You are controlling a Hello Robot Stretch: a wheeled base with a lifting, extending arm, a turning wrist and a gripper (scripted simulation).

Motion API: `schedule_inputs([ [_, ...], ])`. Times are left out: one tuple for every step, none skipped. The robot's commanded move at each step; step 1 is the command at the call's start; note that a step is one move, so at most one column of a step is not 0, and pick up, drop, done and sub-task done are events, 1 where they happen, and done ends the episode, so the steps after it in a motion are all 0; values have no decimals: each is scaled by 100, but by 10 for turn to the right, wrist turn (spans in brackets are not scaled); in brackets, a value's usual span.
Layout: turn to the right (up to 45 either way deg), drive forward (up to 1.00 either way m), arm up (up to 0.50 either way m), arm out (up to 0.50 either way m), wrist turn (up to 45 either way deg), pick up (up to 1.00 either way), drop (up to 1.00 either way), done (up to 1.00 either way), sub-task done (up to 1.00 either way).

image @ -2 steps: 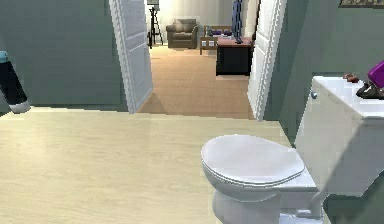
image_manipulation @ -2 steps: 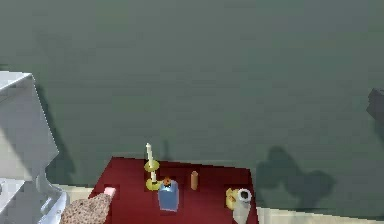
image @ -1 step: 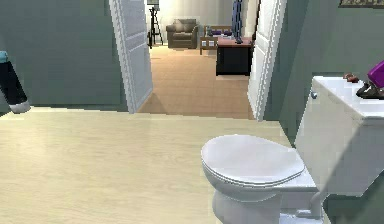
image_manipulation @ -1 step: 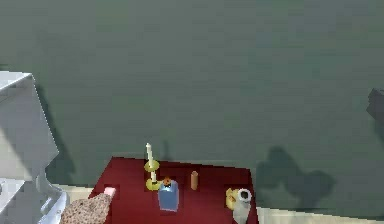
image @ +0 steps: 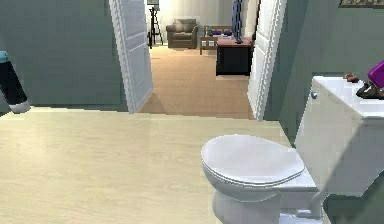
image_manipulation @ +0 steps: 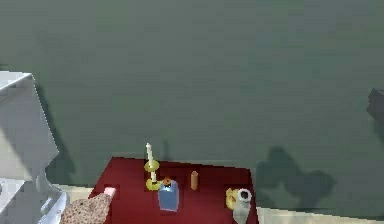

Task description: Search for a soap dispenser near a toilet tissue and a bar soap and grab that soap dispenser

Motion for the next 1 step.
schedule_inputs([
  [0,0,0,26,0,0,0,0,0],
])
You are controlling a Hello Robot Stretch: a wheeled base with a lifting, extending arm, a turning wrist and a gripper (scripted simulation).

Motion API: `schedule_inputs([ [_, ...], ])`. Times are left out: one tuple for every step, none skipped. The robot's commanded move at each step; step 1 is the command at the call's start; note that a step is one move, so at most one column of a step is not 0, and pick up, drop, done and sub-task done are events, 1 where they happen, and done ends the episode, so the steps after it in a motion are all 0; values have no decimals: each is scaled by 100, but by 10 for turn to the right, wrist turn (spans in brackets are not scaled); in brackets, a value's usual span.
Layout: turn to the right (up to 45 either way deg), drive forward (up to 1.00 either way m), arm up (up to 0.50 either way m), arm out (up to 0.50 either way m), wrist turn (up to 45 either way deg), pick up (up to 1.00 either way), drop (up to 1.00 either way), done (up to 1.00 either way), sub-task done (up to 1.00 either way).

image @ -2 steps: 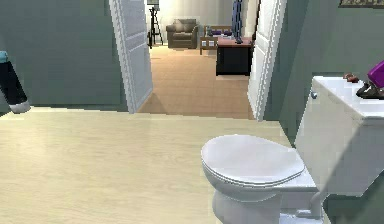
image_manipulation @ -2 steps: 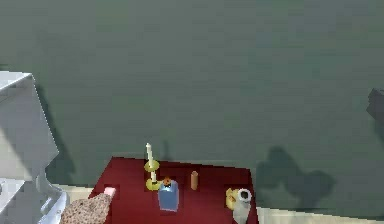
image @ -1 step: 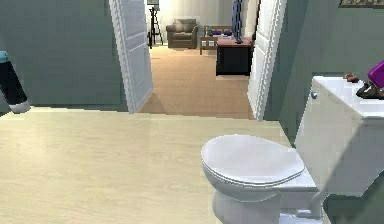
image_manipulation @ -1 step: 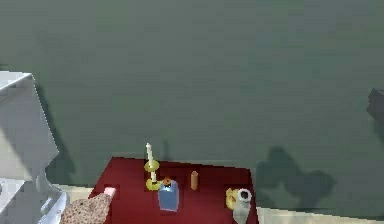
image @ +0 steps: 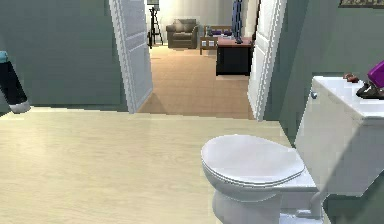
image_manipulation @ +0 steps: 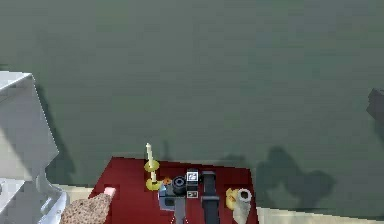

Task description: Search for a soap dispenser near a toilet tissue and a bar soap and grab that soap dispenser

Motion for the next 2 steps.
schedule_inputs([
  [0,0,0,0,450,0,0,0,0],
  [0,0,0,0,450,0,0,0,0],
])
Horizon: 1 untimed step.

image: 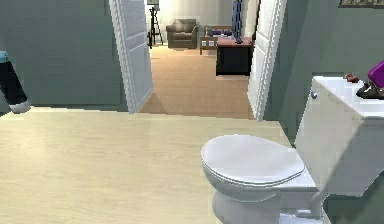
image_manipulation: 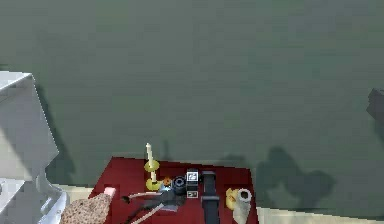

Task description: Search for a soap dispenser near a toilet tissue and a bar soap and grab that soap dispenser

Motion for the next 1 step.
schedule_inputs([
  [0,0,0,0,450,0,0,0,0],
])
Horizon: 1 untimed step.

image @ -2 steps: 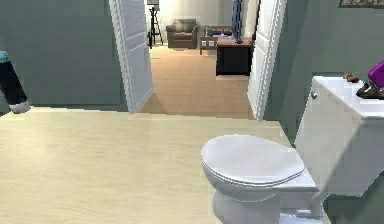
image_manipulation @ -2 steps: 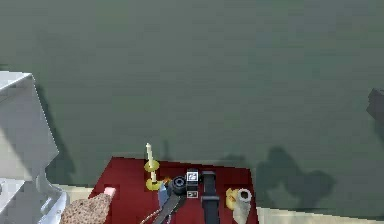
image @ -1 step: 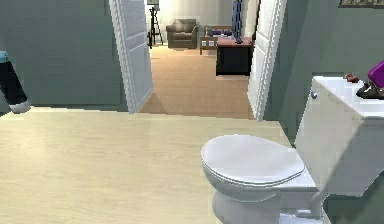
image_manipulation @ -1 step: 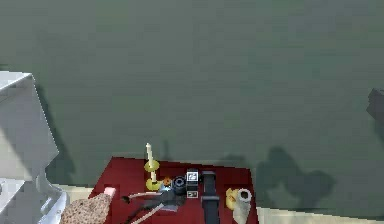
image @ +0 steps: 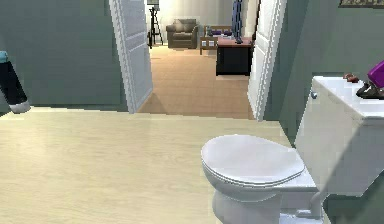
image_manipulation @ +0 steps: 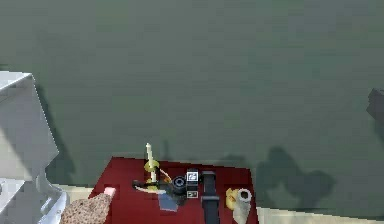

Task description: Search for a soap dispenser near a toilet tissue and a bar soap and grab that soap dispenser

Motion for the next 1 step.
schedule_inputs([
  [0,0,0,0,330,0,0,0,0],
])
